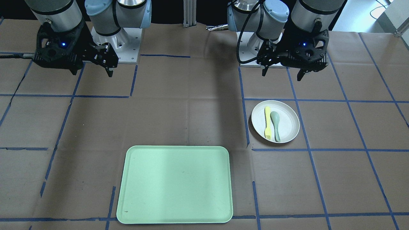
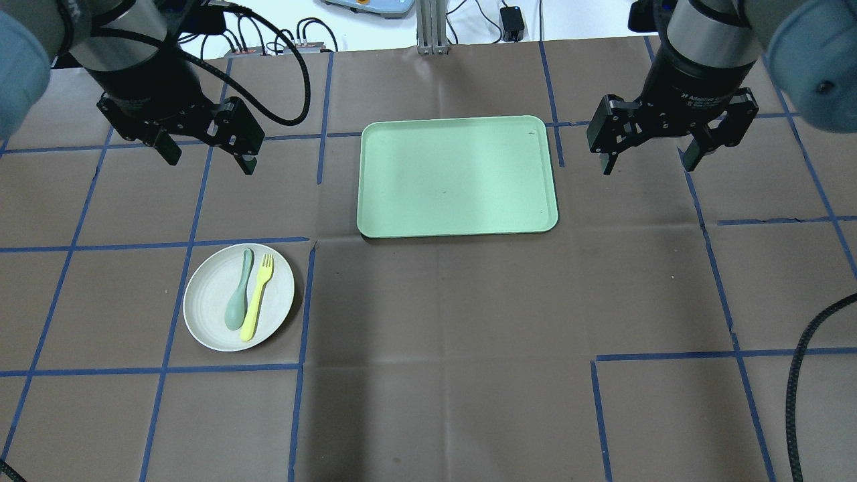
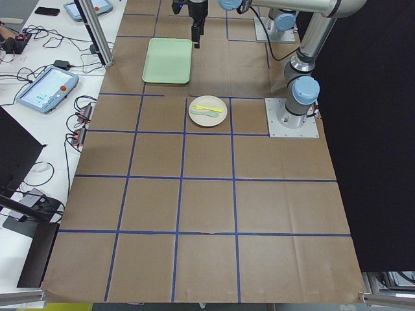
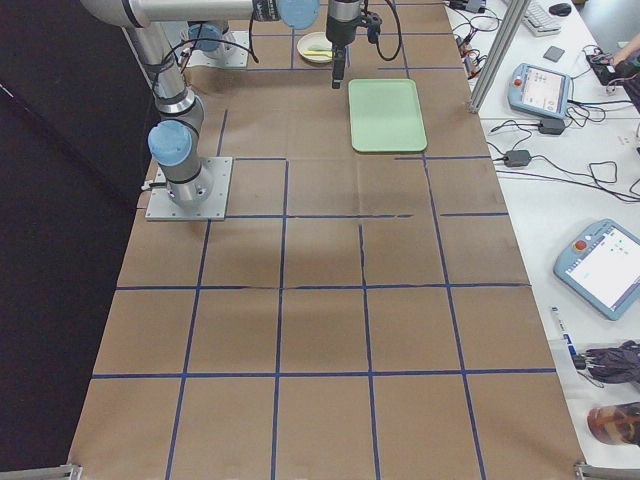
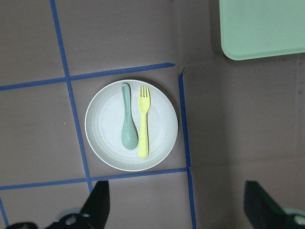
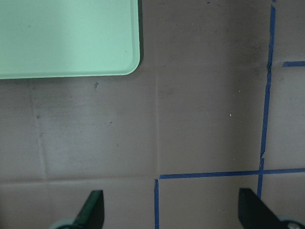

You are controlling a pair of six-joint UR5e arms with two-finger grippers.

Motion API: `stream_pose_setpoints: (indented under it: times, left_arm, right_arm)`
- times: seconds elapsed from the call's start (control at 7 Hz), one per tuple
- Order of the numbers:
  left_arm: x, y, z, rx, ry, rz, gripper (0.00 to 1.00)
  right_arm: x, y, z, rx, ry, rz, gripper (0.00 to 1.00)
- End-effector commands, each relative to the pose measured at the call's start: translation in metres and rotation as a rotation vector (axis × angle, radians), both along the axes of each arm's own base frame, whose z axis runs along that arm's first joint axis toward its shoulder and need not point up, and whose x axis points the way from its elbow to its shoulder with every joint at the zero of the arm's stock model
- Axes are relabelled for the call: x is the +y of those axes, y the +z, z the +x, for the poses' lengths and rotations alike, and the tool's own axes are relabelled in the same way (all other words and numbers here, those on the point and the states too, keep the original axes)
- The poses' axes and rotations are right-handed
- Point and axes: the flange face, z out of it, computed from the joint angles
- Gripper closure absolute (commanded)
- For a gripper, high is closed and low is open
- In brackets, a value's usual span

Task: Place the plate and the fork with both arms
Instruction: 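Move the left gripper down toward the white plate's rim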

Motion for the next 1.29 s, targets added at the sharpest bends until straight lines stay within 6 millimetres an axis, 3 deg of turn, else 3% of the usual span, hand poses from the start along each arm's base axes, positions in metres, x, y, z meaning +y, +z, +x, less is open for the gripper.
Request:
stream_pose_setpoints:
  times: [0.0,0.57,0.86,1.14]
  left_arm:
    - [-0.001,0.000,-0.005,-0.003,-0.012,0.002,0.00]
    - [0.001,-0.001,-0.004,-0.007,-0.027,-0.002,0.00]
    - [-0.009,-0.016,-0.005,-0.003,-0.027,0.025,0.00]
    - [-0.006,-0.013,-0.004,-0.005,-0.042,0.022,0.00]
  right_arm:
    - [0.005,0.003,0.000,-0.001,-0.002,-0.003,0.00]
    - [0.006,0.002,0.001,-0.032,-0.005,0.008,0.00]
    - [0.006,0.002,0.002,-0.030,-0.003,0.008,0.00]
    - [0.006,0.002,0.001,-0.032,-0.005,0.008,0.00]
